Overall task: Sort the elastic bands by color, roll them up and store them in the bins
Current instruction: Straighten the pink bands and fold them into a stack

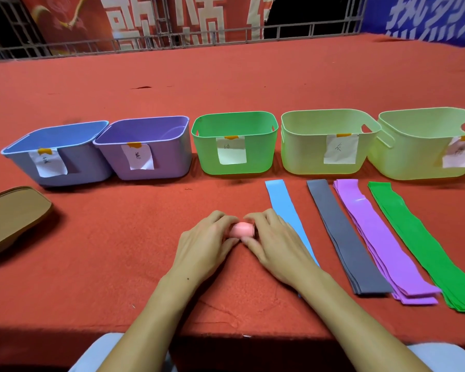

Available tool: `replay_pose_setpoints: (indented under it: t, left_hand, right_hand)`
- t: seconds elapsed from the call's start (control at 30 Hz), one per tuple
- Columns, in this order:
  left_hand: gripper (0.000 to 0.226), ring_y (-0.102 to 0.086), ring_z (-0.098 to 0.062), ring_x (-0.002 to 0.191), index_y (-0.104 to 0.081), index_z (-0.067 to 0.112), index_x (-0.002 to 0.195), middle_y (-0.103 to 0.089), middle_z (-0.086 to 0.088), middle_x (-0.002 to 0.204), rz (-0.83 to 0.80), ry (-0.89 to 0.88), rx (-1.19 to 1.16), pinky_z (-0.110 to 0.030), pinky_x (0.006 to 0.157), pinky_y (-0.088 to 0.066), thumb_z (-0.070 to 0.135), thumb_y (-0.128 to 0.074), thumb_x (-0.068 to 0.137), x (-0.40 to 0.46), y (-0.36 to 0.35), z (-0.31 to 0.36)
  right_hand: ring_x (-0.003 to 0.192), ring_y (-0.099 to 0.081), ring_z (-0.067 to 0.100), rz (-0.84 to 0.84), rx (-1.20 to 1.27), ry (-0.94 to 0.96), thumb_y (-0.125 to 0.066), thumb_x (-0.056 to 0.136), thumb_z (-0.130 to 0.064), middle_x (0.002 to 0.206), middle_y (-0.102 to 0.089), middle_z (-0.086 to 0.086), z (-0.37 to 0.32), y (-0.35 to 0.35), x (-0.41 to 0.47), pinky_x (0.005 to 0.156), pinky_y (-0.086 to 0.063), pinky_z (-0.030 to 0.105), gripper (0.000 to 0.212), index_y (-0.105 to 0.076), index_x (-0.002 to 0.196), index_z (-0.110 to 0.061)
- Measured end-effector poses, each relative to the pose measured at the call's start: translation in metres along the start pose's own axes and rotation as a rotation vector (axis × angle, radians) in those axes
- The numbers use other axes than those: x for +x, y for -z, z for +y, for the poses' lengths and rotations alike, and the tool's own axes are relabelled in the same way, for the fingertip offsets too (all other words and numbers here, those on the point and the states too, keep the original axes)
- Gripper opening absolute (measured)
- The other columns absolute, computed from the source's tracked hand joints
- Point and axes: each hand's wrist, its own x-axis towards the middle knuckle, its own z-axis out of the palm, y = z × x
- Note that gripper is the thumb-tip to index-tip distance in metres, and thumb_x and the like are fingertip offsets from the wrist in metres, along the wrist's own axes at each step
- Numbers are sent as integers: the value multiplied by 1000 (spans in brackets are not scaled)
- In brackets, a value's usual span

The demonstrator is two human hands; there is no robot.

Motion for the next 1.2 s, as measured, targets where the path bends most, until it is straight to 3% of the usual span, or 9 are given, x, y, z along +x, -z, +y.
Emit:
replay_pose_setpoints:
  t: [0.17,0.27,0.37,0.47,0.57,0.67,0.9,1.03,1.2]
  left_hand:
    - [37,-61,-9,116,-52,44,140,-54,20,129,-18,-21,-13,-42,81,-57,50,-56,104,4,-3,-2]
    - [35,-62,-10,117,-51,42,140,-53,19,130,-10,-43,-1,-42,78,-56,50,-53,106,3,-7,-3]
    - [37,-61,-10,120,-47,39,145,-55,18,135,2,-68,-25,-40,79,-54,51,-43,110,1,-7,-3]
    - [41,-60,-8,125,-44,37,150,-56,19,144,39,-61,-146,-39,89,-54,48,-41,110,-2,-2,-4]
    - [38,-61,-5,120,-45,39,148,-54,23,142,60,-94,-282,-41,95,-54,43,-46,110,-6,4,-4]
    - [41,-63,-11,103,-49,38,148,-57,18,129,89,-142,-393,-42,92,-55,39,-55,108,-10,9,-1]
    - [40,-56,-19,73,-68,31,139,-63,8,99,251,-259,-520,-39,71,-51,31,-73,99,-5,27,28]
    - [37,-49,-13,66,-73,34,131,-68,6,98,288,-283,-495,-35,62,-46,39,-77,95,15,34,61]
    - [47,-62,-13,75,-69,41,133,-73,16,119,182,-312,-503,-33,68,-52,42,-80,88,53,35,111]
  right_hand:
    - [107,-60,20,14,50,-18,-65,99,-45,130,-48,-7,2,-1,3,91,-52,41,40,-56,135,-30]
    - [109,-58,22,19,1,-3,-63,101,-44,124,-56,-5,4,-4,4,93,-51,44,38,-57,135,-27]
    - [112,-60,23,14,4,-16,-50,104,-51,125,-59,-4,4,-3,5,94,-51,43,43,-56,138,-26]
    - [112,-61,20,37,104,-20,-38,104,-57,127,-59,-6,1,4,4,92,-53,44,50,-53,141,-27]
    - [110,-60,17,73,244,15,-50,107,-44,126,-55,-6,-1,10,2,90,-54,43,37,-52,140,-27]
    - [107,-61,16,92,279,55,-48,106,-46,125,-55,-7,-2,17,-1,90,-54,43,37,-52,137,-26]
    - [102,-58,8,199,303,161,-50,108,-42,120,-58,-8,3,55,-17,91,-48,24,36,-59,134,-20]
    - [102,-58,9,255,283,175,-51,106,-41,118,-60,-6,25,87,-23,92,-47,25,37,-60,132,-16]
    - [108,-60,9,275,280,155,-64,101,-33,124,-63,-5,71,136,-30,96,-48,25,39,-61,136,-16]
